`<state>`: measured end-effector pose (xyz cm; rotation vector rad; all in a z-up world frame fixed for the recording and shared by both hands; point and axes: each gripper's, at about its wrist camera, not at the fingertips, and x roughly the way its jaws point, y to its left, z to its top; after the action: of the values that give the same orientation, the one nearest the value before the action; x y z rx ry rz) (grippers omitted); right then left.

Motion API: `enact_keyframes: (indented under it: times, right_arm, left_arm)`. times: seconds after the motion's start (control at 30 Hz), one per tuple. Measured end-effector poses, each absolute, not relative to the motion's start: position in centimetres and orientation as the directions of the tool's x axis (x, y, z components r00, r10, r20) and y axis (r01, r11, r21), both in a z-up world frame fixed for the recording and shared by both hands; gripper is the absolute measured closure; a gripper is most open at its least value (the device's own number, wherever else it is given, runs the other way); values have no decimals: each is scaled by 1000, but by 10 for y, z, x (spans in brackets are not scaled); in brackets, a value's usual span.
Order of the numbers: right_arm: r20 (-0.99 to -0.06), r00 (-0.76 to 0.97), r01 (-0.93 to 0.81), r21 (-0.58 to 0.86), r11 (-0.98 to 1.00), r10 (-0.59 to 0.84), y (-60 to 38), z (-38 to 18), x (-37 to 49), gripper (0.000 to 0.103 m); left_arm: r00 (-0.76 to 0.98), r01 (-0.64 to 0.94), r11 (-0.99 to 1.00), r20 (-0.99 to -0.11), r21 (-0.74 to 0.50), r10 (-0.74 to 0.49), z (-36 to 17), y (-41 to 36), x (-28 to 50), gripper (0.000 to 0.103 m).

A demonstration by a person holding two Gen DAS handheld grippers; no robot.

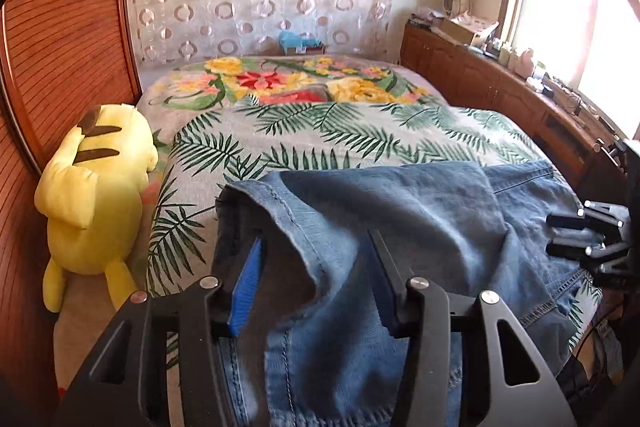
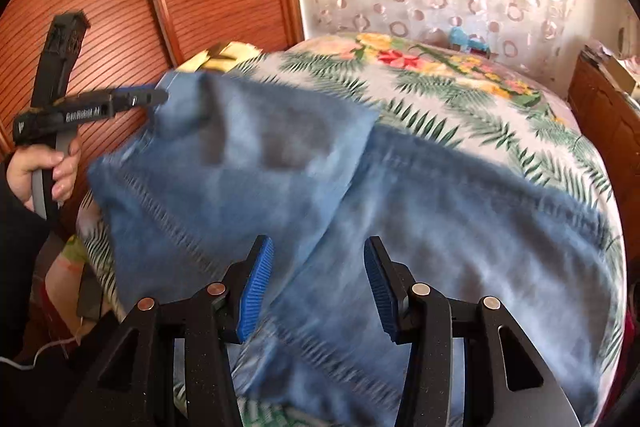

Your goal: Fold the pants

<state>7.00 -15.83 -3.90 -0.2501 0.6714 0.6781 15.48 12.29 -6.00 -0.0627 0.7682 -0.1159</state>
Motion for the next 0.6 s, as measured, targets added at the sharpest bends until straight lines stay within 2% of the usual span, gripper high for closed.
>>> enact_keyframes:
  times: [0.07,0.13,0.2,0.23,0.3,0.47,0.53,0.57,0.6]
  right_arm:
    - [-638,595,-637,-4,771,489,-159,-33,85,54]
    - [-632,604,-623,6,782,485,-156,-27,104,54]
    - [-638,595,-621,22,784,489,-149,-25,119,54]
    - [-641,589,-619,32,784,492,-146,-25,127,54]
    - [-653,571,-620,54,783,497,-138,-25,142,54]
    - [-671,555,-601,85,795,492,-119,-29,176,55]
    - [-678,536,-603,109,790,503,-112,-29,183,74]
    - [-680,535,-602,110,791,502,-106,-29,187,79]
    - [-680,538,-602,104,791,499,-103,-28,188,88]
  left_arm:
    - [692,77,991,-709,-114,-135,-66,125,161,55]
    - [678,77,990,-721,-120,-140,-70,125,166,69]
    - [674,91,988,-723,-123,-152,-70,123,167,91]
    - [679,101,988,-717,-120,-157,-68,122,165,96]
    - [693,108,988,-705,-108,-153,-62,120,162,99]
    - [749,88,992,-649,-95,-129,-37,126,150,99]
    - [760,83,992,-639,-92,-123,-30,130,148,99]
    - [763,84,992,-635,-89,-121,-27,131,147,99]
    - [765,84,992,-632,-89,-122,-25,132,145,99]
